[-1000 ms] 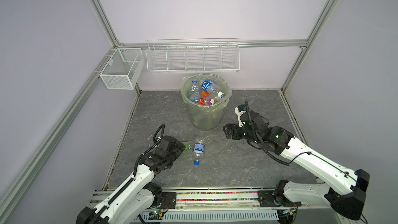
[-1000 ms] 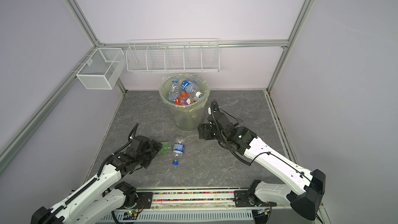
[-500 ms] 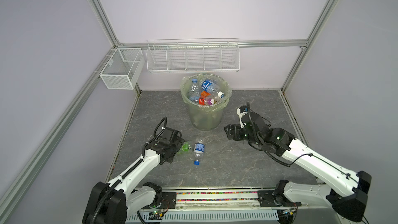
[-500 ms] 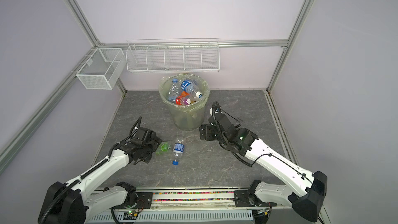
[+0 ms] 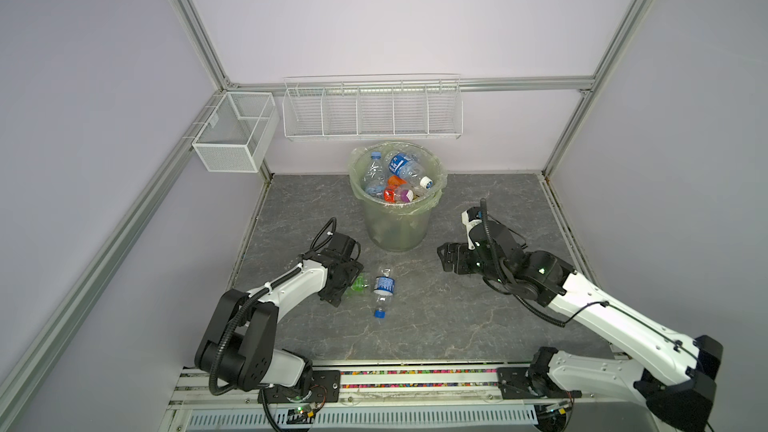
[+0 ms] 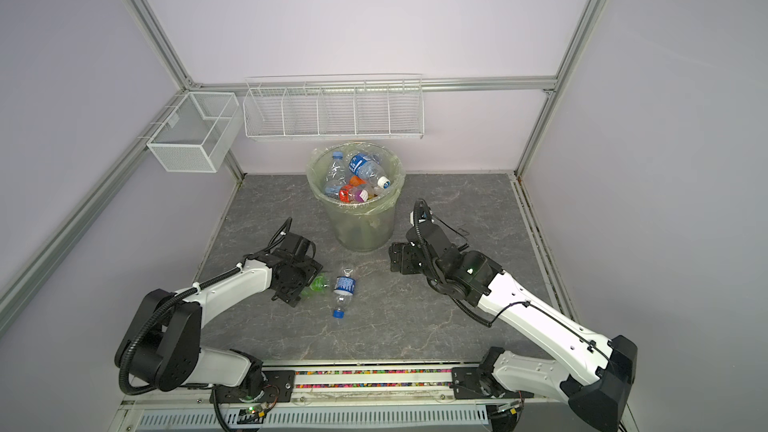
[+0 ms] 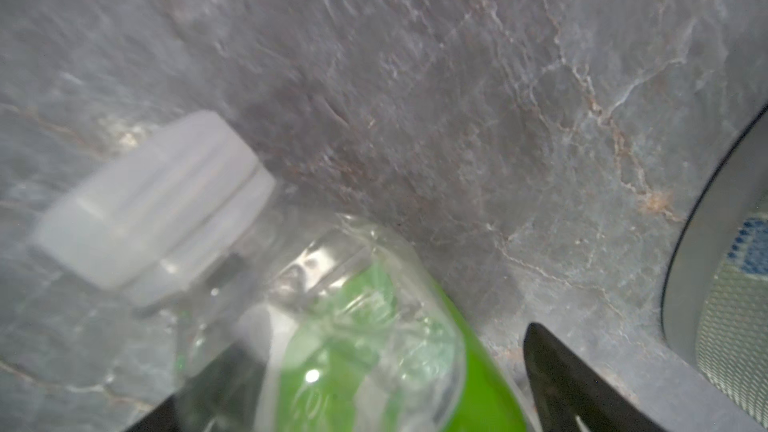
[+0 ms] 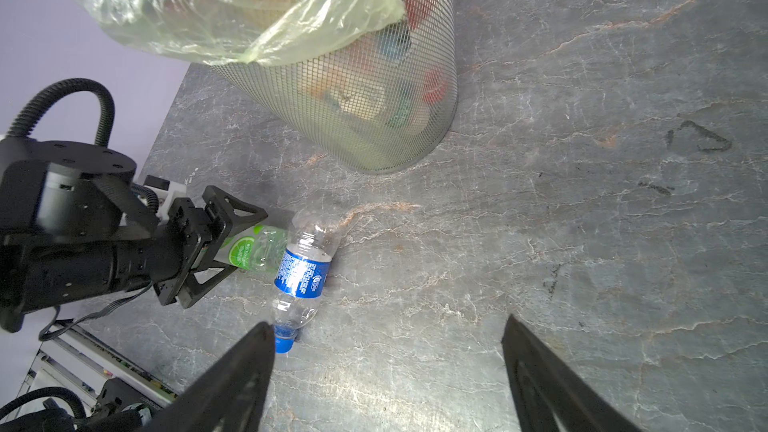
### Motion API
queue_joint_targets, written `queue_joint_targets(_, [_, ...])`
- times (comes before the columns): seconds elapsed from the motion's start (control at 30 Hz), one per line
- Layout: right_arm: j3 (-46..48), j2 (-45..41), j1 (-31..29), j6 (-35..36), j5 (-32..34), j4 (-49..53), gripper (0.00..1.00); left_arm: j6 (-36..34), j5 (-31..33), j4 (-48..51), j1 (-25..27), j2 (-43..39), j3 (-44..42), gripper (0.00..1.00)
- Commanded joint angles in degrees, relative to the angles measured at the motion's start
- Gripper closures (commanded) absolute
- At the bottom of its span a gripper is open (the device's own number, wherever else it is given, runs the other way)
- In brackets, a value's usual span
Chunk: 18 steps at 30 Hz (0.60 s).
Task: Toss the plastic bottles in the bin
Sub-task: 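Close the left gripper on the green-labelled bottle and lift it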
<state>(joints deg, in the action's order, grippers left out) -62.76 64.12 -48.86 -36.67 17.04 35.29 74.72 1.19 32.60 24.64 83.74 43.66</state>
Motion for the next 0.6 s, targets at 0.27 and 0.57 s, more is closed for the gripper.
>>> queue_joint_targets(0.27, [2.1, -2.8, 0.0, -1.7, 1.9, 1.1, 0.12, -0.5, 2.6, 3.2, -0.4, -3.7, -0.1, 0.92])
queue_joint_targets(0.57, [2.5, -4.3, 0.1, -2.3, 2.1, 1.5, 0.12, -2.1, 5.1, 9.6, -0.4, -9.0, 3.6, 1.00])
